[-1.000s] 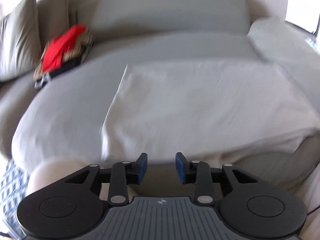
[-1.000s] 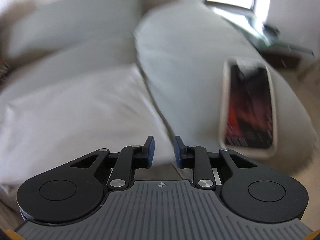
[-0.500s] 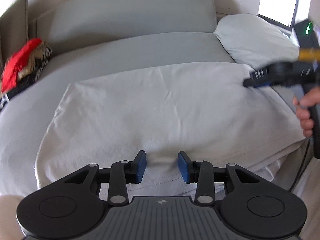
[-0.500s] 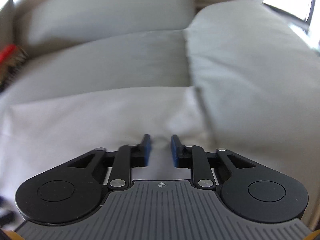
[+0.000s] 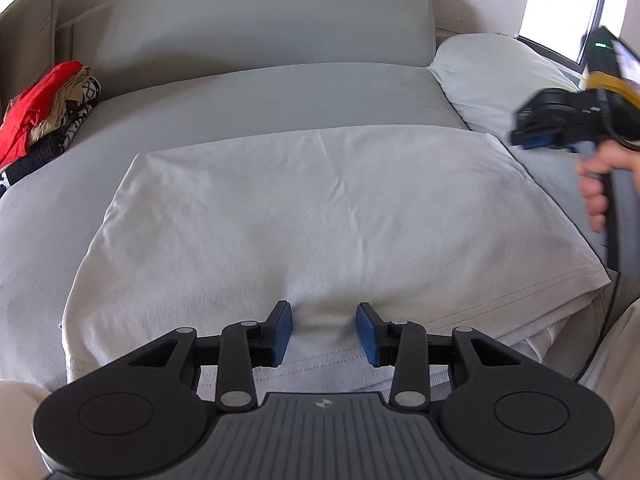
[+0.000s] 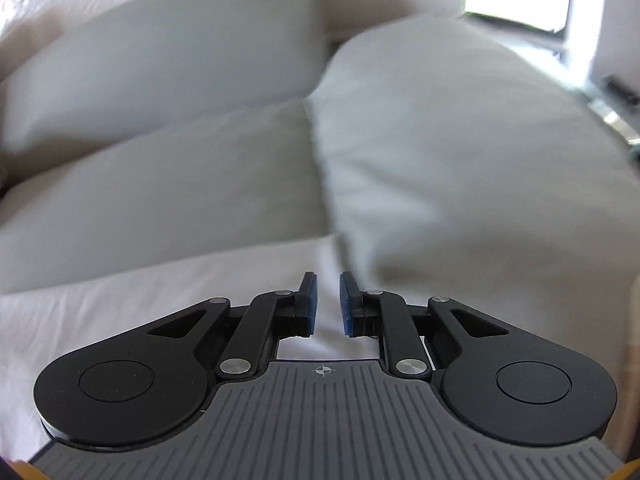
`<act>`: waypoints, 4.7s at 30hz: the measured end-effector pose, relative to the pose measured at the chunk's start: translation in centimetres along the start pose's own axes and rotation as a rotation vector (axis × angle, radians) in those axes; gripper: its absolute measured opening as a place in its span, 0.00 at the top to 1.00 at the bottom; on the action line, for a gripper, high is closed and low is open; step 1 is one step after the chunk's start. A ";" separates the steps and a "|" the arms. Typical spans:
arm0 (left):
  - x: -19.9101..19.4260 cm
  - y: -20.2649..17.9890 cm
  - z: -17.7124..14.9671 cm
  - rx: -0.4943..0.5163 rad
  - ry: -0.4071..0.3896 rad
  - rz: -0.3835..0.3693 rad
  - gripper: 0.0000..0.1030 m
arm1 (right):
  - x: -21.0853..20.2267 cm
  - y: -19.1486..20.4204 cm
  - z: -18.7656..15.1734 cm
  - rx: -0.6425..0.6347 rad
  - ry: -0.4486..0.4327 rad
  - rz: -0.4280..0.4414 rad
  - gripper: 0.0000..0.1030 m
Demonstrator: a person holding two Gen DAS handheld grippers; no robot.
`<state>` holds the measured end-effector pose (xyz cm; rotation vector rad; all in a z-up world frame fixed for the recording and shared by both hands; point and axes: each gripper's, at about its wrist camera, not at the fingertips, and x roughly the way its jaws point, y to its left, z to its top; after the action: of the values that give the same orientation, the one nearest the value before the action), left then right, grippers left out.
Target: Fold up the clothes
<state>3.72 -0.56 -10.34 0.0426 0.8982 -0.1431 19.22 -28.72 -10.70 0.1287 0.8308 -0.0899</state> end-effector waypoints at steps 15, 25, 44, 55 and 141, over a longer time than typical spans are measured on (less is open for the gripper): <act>0.0 0.0 0.1 0.008 0.006 0.004 0.63 | -1.5 0.2 -1.2 -0.070 0.024 0.013 0.83; 0.1 -0.1 -0.1 0.025 -0.006 0.015 0.62 | -4.4 -1.2 -1.8 -0.066 0.075 -0.108 0.76; -2.5 0.6 -2.2 0.020 -0.004 0.071 0.55 | -13.7 3.1 -11.1 -0.116 0.141 0.153 0.65; -4.6 0.0 -5.2 0.030 0.138 0.017 0.52 | -15.4 -0.7 -13.3 0.153 0.220 0.229 0.51; -1.5 3.1 -1.8 -0.140 0.028 0.091 0.23 | -6.8 -7.5 -15.7 0.981 0.132 0.672 0.58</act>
<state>1.86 2.84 -10.35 -0.0451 0.9302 0.0051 2.25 -33.58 -16.75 1.3360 0.7753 0.1551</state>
